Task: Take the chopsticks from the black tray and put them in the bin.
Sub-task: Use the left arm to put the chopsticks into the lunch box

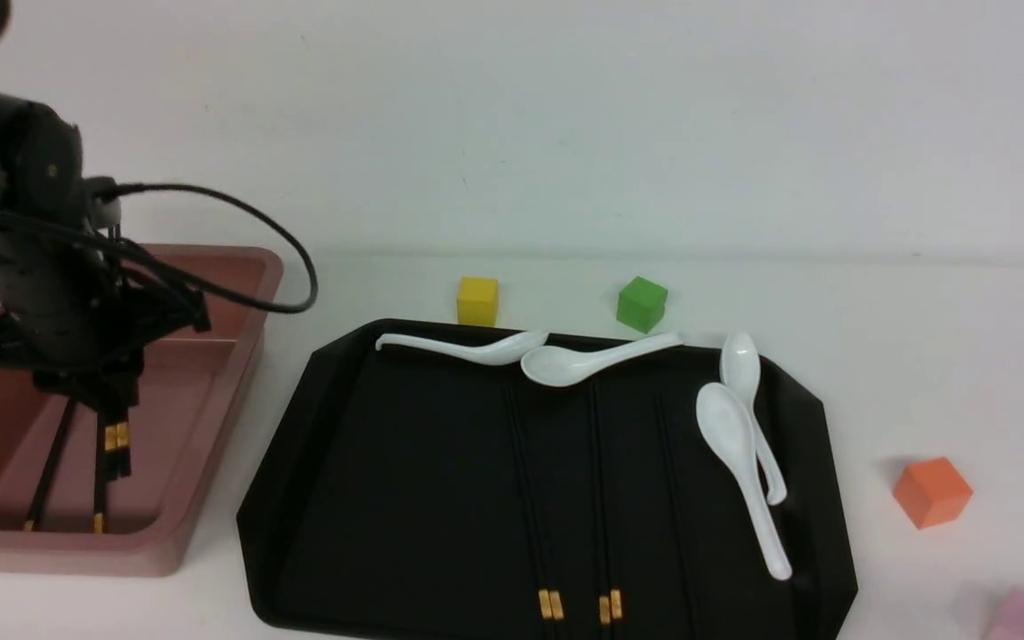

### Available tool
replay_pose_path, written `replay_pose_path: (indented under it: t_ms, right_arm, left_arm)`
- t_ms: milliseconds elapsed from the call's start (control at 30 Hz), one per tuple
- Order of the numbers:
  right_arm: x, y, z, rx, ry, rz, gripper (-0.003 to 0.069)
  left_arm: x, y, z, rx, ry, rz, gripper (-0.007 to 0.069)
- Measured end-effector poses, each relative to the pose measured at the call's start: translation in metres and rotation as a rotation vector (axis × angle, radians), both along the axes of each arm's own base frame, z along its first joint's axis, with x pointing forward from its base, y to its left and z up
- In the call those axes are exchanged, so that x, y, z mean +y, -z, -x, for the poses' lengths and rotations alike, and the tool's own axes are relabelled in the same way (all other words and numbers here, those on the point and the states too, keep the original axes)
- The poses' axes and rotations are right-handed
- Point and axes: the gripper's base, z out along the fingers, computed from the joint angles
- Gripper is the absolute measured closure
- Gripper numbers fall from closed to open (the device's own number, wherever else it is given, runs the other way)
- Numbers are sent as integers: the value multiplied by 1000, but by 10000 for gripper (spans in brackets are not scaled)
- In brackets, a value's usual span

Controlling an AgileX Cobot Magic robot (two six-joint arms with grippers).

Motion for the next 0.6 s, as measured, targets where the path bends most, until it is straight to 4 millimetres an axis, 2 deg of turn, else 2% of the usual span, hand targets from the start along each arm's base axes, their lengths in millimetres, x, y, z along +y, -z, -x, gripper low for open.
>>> replay_pose_path:
  t_ms: [100,167,300,400,433,600]
  right_arm:
    - [0,0,0,0,0,0,419]
    - [0,0,0,0,0,0,419]
    - [0,0,0,0,0,0,419]
    - [0,0,0,0,0,0,419]
    - [0,0,0,0,0,0,419]
    - [0,0,0,0,0,0,419]
  left_arm:
    - [-1,7,-1,28,-5,9,447]
    - [-1,9,2,64,-13,16,386]
    - [-4,-8,14,81,5,53,358]
    - [-6,-40,32,42,59,82,419]
    - [-7,-44,35,39,70,85,439]
    - [-5,-88,86,-60,121,104,633]
